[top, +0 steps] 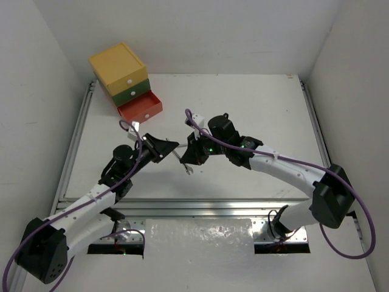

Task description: Sort the tools into containers

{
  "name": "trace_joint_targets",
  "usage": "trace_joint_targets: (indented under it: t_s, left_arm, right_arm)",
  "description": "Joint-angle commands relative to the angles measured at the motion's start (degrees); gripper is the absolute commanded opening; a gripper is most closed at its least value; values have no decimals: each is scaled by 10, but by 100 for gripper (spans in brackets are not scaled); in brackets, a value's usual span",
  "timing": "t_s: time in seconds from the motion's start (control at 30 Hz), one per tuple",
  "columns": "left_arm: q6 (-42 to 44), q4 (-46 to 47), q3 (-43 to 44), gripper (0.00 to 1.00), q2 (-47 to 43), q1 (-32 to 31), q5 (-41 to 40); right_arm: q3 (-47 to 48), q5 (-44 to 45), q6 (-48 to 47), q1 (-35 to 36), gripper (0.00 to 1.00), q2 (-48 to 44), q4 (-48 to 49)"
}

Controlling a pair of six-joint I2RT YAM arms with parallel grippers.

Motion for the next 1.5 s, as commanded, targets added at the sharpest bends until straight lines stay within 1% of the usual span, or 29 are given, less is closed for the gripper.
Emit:
trace_joint_targets:
  t_s: [0.0,0.07,0.1,0.13,0.17,0.2,0.23,0.27,0.3,0.33,0.37,0.4,0.43,0.47,0.5,0.53,0.57,0.6,0.63,0.67,0.7,0.73,0.83,0.9,0.93,1.03,1.1,1.27,1.47]
  left_arm:
    - [7,42,42,15,13,-13,20]
    - [11,38,49,9,21,-14,23]
    - [12,33,53,0,28,-14,23]
    - [21,25,60,0,33,-14,21]
    - [26,-14,81,0,35,-14,14]
    - [33,-50,97,0,42,-13,-29]
    - [40,-100,120,0,49,-12,-69]
    - [53,-152,175,0,58,-11,-113]
    - [70,-225,203,0,87,-9,-187]
    - [123,-252,237,0,108,-9,-219]
    - [149,-304,305,0,129,-8,-249]
    - [221,-313,337,0,179,-8,-313]
    - [267,-318,405,0,208,-5,-334]
    - [304,-355,448,0,270,-1,-377]
    - [344,-367,484,0,299,1,-400]
    - [432,-371,538,0,324,6,-422]
    - [468,-379,561,0,367,11,-471]
    - [505,-369,574,0,382,18,-486]
    - [585,-317,580,0,394,37,-489]
    - [625,-294,584,0,411,51,-440]
    - [681,-266,598,0,428,83,-395]
    - [699,-243,607,0,428,96,-394]
    - [772,-221,658,0,488,142,-346]
    - [829,-191,653,0,504,160,-326]
    - [854,-144,642,0,508,165,-285]
    - [847,-105,627,0,519,180,-256]
    - [862,-90,617,0,529,181,-246]
    - [870,-71,592,0,553,187,-249]
    - [873,-44,577,0,590,188,-280]
  right_arm:
    - [40,-14,17,4,0,-6,46]
    - [45,-10,20,4,1,-8,59]
    - [48,-6,23,4,7,-8,58]
    - [48,0,27,4,19,-9,55]
    - [47,39,33,-2,65,-11,48]
    - [40,62,39,-9,86,-15,29]
    - [32,73,52,-22,98,-26,22]
    - [22,80,63,-36,99,-35,14]
    - [-6,84,94,-73,99,-44,14]
    - [-23,78,107,-95,99,-66,19]
    - [-36,70,113,-111,99,-78,23]
    - [-56,63,111,-133,99,-99,23]
    - [-61,66,106,-139,99,-109,12]
    - [-66,70,99,-141,99,-117,5]
    - [-67,72,84,-143,99,-124,-2]
    - [-68,73,77,-142,99,-138,-15]
    - [-74,73,64,-143,99,-145,-19]
    - [-78,73,61,-144,99,-151,-21]
    - [-82,72,57,-144,99,-164,-25]
    - [-92,69,52,-144,99,-170,-25]
    - [-97,59,49,-144,99,-181,-25]
    - [-103,52,47,-144,99,-186,-25]
    - [-127,37,38,-144,99,-206,-32]
    - [-140,28,34,-144,99,-219,-25]
    - [-154,26,37,-144,99,-230,-19]
    - [-166,34,35,-144,99,-241,-25]
    - [-170,32,27,-144,99,-246,-37]
    - [-184,36,18,-144,99,-269,-38]
    - [-175,27,18,-144,99,-263,-39]
